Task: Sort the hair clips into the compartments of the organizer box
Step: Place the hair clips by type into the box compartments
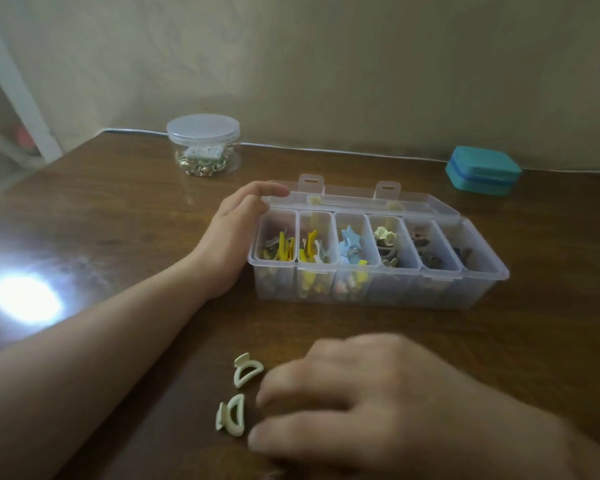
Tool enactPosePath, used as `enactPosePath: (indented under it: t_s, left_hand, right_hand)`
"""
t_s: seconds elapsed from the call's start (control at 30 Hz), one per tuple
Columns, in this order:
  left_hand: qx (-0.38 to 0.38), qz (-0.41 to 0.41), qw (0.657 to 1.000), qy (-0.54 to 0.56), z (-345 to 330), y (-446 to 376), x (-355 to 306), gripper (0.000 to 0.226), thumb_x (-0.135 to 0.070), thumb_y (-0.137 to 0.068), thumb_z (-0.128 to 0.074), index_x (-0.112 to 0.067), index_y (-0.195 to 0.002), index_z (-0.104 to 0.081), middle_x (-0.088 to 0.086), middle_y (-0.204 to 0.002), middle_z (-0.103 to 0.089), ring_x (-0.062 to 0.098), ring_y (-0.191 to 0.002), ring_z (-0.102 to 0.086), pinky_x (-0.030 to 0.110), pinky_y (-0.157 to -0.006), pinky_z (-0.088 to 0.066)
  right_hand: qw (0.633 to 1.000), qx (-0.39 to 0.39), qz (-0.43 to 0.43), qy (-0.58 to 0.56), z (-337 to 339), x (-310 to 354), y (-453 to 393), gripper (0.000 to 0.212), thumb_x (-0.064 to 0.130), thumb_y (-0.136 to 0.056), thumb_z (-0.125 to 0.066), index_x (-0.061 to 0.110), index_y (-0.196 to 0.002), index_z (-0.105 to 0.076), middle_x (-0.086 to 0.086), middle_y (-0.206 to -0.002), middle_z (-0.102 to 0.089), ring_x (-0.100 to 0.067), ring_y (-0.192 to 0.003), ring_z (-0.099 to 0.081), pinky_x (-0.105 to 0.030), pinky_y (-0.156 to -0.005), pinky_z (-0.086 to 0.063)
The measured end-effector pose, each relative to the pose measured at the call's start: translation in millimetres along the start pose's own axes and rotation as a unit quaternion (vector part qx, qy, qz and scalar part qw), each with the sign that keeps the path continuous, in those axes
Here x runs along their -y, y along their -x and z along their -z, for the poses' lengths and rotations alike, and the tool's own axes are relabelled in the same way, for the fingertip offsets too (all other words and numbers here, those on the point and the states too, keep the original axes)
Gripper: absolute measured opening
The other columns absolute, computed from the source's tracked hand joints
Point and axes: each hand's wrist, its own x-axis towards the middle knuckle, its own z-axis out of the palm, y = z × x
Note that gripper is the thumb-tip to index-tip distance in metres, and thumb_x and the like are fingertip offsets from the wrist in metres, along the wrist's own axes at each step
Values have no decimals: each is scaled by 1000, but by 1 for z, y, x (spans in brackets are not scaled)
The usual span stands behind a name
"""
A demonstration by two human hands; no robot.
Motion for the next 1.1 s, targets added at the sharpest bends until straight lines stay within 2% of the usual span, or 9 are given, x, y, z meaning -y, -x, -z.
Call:
enactPosePath:
  t_s: [0.23,0.37,0.43,0.53,0.73,0.83,0.9,1.0,1.1]
  left_hand:
    - [9,-4,1000,-15,-2,-2,0,39,-7,-101,-35,-31,-107,-65,-25,-111,-55,-30,-88,-49,1,-71,-41]
    - [14,-8,999,-31,-1,-1,-2,40,-7,-102,-34,-33,-106,-65,-27,-108,-56,-35,-85,-47,2,-75,-40]
    - [11,-6,999,-32,0,0,-2,39,-11,-102,-36,-35,-103,-66,-23,-105,-59,-24,-97,-52,6,-89,-42]
    - [17,15,1000,-20,2,1,-2,35,-24,-93,-41,-41,-99,-71,-19,-116,-61,6,-120,-55,42,-107,-43]
    - [20,14,1000,-14,1,3,-5,31,-22,-96,-40,-37,-102,-66,-27,-90,-70,-10,-104,-60,30,-87,-46]
    - [16,26,999,-23,2,4,-5,37,-31,-85,-39,-44,-97,-71,-22,-112,-62,15,-123,-55,43,-100,-46]
    - [14,32,999,1,2,4,-7,36,-27,-88,-41,-43,-96,-72,-19,-114,-61,18,-121,-57,43,-100,-48]
    - [6,31,999,14,1,4,-6,32,-21,-94,-42,-36,-100,-69,-16,-106,-63,-2,-103,-63,37,-88,-49]
    - [9,42,999,21,0,2,-5,40,-7,-100,-34,-29,-105,-67,-9,-82,-74,-8,-78,-67,35,-81,-50]
  right_hand:
    - [995,36,-52,-82,-7,-9,6,15,21,-92,-62,20,-107,-64,2,-108,-53,-10,-92,-53,-35,-63,-54]
    - [981,64,-148,-107,10,-26,10,35,28,-87,-67,23,-121,-59,5,-116,-50,-9,-99,-53,-35,-78,-54]
    - [977,73,-167,-108,16,-30,14,40,28,-87,-68,27,-125,-56,10,-119,-48,-6,-102,-52,-32,-84,-52]
    - [979,19,-188,-75,33,-36,23,35,29,-86,-68,31,-120,-58,18,-113,-50,1,-100,-52,-24,-86,-52]
    - [932,-163,-314,77,73,-61,54,22,44,-83,-63,29,-99,-65,24,-87,-54,12,-80,-50,-8,-69,-41]
    - [908,-110,-389,111,70,-74,64,31,54,-79,-54,33,-99,-65,22,-83,-55,9,-73,-47,-14,-62,-34]
    - [902,-128,-390,132,68,-75,63,29,54,-84,-53,31,-96,-66,19,-82,-58,8,-75,-45,-18,-61,-33]
    - [911,-218,-327,122,65,-54,46,22,46,-88,-59,27,-93,-67,13,-83,-63,4,-76,-49,-22,-65,-41]
    - [966,-157,-205,35,43,-24,24,31,47,-87,-59,22,-103,-69,8,-97,-66,-7,-88,-60,-27,-75,-52]
